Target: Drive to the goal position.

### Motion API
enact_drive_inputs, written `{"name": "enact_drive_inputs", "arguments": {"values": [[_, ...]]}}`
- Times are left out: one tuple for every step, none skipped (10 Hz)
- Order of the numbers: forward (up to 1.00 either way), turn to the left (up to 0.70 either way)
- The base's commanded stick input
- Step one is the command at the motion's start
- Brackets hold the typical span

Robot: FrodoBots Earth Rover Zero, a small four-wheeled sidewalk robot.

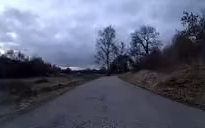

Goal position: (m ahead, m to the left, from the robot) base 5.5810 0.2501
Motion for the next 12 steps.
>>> {"name": "enact_drive_inputs", "arguments": {"values": [[0.50,0.00],[0.50,0.00],[0.50,0.00],[0.50,0.00],[0.50,-0.28],[0.50,-0.50],[0.50,-0.50],[0.50,-0.50],[0.50,-0.49],[0.50,-0.47],[0.50,-0.42],[0.50,-0.05]]}}
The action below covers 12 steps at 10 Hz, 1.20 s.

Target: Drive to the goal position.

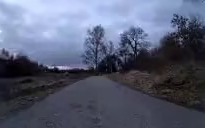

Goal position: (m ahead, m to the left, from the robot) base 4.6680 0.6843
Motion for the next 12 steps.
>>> {"name": "enact_drive_inputs", "arguments": {"values": [[0.50,0.00],[0.50,0.00],[0.50,0.00],[0.50,0.00],[0.50,0.00],[0.50,0.00],[0.50,0.00],[0.50,0.00],[0.50,0.00],[0.50,0.00],[0.50,0.00],[0.50,0.47]]}}
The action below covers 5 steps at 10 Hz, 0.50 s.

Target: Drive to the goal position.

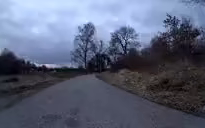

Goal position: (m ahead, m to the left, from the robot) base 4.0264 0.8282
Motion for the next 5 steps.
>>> {"name": "enact_drive_inputs", "arguments": {"values": [[0.50,0.32],[0.50,0.16],[0.50,0.01],[0.50,0.00],[0.50,0.00]]}}
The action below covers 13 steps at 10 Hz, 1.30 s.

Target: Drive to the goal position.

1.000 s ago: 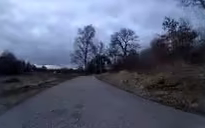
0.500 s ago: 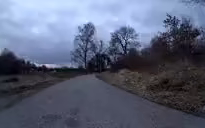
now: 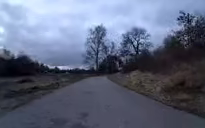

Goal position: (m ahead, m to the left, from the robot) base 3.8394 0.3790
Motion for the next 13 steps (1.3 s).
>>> {"name": "enact_drive_inputs", "arguments": {"values": [[0.50,0.00],[0.50,0.00],[0.50,0.00],[0.50,0.00],[0.50,0.00],[0.50,0.00],[0.50,0.00],[0.50,0.00],[0.50,0.00],[0.50,0.00],[0.50,0.00],[0.50,0.00],[0.50,0.00]]}}
